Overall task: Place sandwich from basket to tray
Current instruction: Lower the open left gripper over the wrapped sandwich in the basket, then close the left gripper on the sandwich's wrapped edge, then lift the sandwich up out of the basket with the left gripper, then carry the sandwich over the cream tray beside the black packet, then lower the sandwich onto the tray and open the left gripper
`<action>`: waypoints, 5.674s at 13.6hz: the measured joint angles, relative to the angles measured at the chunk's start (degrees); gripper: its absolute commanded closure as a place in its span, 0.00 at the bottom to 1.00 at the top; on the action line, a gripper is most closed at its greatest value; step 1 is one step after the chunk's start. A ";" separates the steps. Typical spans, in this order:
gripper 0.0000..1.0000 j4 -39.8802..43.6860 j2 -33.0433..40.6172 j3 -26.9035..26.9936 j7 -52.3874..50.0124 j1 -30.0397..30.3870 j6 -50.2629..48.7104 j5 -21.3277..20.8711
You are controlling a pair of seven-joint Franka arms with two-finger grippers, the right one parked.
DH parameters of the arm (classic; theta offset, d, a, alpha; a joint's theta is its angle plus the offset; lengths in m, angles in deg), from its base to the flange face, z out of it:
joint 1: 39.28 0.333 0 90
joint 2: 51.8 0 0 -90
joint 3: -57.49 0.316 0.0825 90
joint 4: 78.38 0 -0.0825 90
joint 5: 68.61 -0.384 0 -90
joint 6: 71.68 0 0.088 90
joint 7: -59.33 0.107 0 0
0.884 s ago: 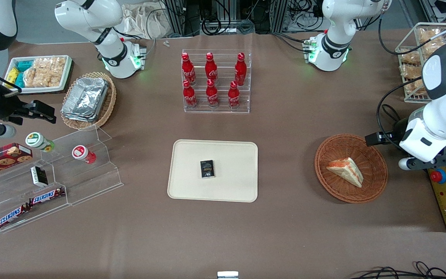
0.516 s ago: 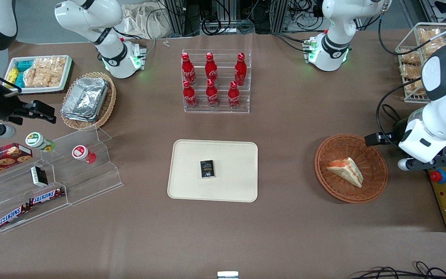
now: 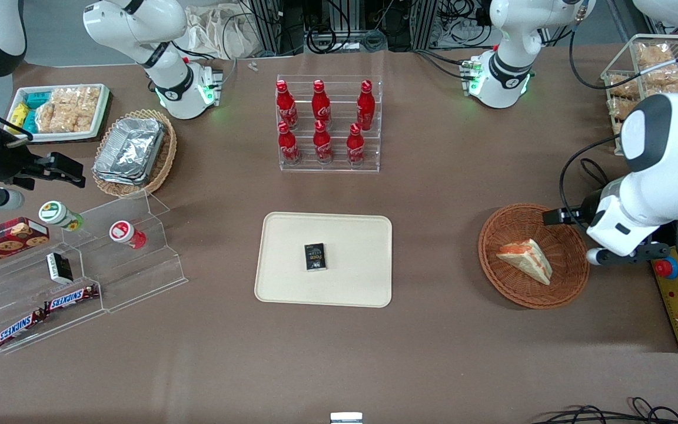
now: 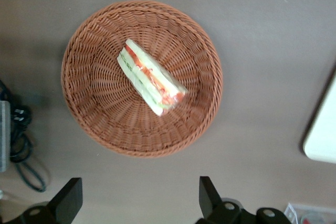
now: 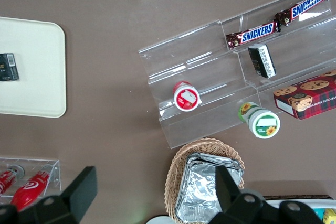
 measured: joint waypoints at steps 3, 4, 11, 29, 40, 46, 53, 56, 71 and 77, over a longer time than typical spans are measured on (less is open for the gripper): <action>0.01 -5.75 -0.97 0.11 -7.12 0.51 8.35 0.02; 0.01 -6.87 -1.84 0.15 -11.36 0.77 11.11 0.02; 0.01 -7.72 -9.53 0.15 -26.70 1.99 21.43 0.02; 1.00 -11.87 -10.61 -0.01 -34.78 1.98 29.22 0.02; 1.00 10.23 -6.71 -8.93 -38.36 1.62 -4.88 0.40; 1.00 10.69 -8.64 -20.65 -31.68 -3.17 -5.12 -1.51; 1.00 10.53 -20.58 -20.83 -18.91 -14.72 8.03 -8.71; 1.00 10.61 -26.87 -20.81 -18.18 -16.58 13.41 -13.99; 0.26 16.35 -35.68 -20.65 -17.36 -19.07 15.58 -18.63; 0.00 17.12 -35.67 -20.52 -24.55 -18.84 14.88 -18.63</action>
